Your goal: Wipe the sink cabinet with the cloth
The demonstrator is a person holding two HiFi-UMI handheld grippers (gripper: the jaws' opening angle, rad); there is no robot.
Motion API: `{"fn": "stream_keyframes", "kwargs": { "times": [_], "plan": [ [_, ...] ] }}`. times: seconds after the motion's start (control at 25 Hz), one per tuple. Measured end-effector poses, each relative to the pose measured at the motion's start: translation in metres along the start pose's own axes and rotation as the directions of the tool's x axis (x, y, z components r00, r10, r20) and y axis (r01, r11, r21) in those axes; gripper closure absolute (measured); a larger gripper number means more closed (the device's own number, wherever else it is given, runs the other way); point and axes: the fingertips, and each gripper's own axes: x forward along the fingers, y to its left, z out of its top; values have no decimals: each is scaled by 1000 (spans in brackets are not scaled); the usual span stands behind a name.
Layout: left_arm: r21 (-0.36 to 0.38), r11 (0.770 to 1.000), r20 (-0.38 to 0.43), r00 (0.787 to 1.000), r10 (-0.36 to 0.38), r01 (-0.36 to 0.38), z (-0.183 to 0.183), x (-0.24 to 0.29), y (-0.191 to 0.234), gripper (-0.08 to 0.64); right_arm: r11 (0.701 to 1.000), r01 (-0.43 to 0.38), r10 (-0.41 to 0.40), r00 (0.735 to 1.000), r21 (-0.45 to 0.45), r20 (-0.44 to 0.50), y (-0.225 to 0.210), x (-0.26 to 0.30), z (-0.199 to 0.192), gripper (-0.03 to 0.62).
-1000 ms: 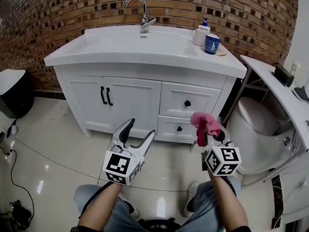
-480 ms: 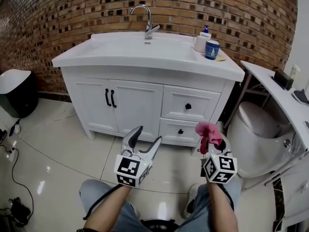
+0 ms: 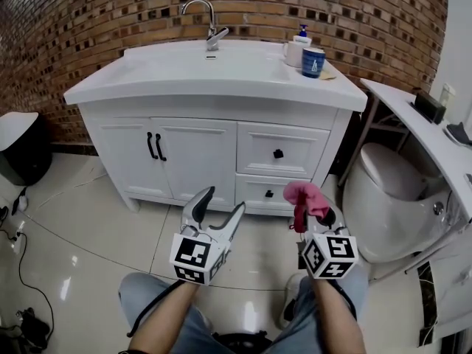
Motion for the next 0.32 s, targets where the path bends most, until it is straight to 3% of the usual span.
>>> {"fn": "stream_keyframes", "kwargs": {
  "times": [0.32],
  "plan": [
    [9, 1000, -2, 1000, -3, 3, 4, 5, 0, 256, 1000, -11, 11, 1000, 11, -1, 5, 7, -2, 552]
  ]
}}
